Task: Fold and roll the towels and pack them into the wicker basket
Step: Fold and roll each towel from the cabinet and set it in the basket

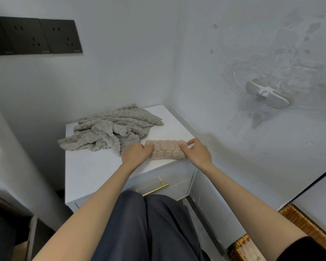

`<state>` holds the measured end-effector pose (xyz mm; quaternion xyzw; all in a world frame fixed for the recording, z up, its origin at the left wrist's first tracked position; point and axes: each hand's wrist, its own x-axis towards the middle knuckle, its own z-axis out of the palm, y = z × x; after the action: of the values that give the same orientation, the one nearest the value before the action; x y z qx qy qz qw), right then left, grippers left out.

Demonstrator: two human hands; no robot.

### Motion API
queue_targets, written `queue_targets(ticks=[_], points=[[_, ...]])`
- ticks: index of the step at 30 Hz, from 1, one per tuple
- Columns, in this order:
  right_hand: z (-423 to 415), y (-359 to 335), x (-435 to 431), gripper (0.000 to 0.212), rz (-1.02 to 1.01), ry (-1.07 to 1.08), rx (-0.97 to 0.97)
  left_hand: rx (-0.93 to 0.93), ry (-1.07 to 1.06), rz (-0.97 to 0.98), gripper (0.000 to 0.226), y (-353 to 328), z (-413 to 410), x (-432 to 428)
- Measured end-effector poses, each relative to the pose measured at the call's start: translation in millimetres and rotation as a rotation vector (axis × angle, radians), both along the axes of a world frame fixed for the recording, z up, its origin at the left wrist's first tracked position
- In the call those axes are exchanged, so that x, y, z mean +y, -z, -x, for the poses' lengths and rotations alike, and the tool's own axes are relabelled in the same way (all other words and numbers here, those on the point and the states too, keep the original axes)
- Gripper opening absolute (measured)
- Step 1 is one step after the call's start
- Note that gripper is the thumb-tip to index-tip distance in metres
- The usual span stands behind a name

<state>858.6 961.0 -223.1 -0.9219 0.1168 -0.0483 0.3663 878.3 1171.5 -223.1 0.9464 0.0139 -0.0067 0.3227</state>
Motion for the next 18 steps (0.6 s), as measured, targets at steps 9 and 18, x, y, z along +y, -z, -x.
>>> queue_targets(ticks=[9, 18], points=[[-5, 3, 43, 0.039, 0.349, -0.561, -0.285, 0.106, -0.041, -0.016, 0.043, -4, -4, -3], [-8, 22, 23, 0.046, 0.376, -0.47, -0.184, -0.023, -0.102, -0.002, 0.032, 7, 0, -3]])
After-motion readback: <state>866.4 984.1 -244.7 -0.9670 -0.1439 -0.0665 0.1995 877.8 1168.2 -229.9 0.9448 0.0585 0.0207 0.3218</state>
